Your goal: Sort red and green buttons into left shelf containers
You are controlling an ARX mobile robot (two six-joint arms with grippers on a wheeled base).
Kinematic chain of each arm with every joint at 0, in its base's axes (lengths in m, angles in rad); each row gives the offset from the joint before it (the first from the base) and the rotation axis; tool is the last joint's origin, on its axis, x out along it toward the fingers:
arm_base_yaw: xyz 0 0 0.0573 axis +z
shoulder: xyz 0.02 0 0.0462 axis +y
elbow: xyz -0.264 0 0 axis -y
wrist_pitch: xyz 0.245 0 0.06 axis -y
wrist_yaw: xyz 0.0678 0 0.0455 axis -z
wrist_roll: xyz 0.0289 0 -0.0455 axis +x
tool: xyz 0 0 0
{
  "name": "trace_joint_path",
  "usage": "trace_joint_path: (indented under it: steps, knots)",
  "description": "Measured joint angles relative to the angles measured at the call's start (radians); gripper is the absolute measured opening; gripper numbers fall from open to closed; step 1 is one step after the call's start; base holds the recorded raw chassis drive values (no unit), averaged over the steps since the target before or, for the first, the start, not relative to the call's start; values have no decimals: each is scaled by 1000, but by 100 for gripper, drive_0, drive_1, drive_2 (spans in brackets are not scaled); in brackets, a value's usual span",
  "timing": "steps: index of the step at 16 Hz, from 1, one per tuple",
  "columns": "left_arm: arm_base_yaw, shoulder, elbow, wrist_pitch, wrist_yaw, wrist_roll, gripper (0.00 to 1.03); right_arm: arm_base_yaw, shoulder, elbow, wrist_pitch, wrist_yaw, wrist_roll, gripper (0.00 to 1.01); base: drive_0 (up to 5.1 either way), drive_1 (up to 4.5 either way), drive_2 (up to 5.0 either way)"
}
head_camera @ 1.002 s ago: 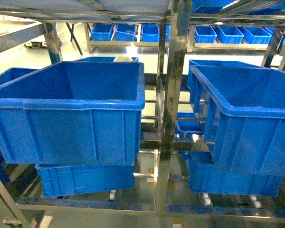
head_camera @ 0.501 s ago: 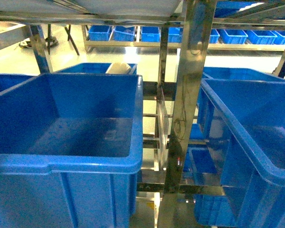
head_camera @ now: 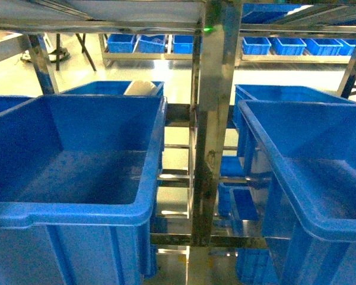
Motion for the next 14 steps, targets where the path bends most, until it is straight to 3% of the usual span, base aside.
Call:
trace_joint_path:
  steps: [6, 8, 9, 11, 14]
  knots:
    - [2, 0, 0, 3, -1, 0, 26, 0, 0, 0, 0, 1, 3, 27, 0, 0, 0]
    - [0, 0, 0, 4, 0, 0, 26, -3, 97, 145, -20, -17, -13, 27, 0, 0, 0]
    - [0, 0, 0, 3, 0, 0, 26, -48, 205, 254, -32, -29, -30, 27, 0, 0, 0]
    - [0, 0, 0, 3, 0, 0, 26, -124, 345, 312, -19, -58, -48, 27, 0, 0, 0]
    - [0, 0, 0, 4, 0, 0, 26, -208, 552, 413, -11, -88, -101, 27, 0, 0, 0]
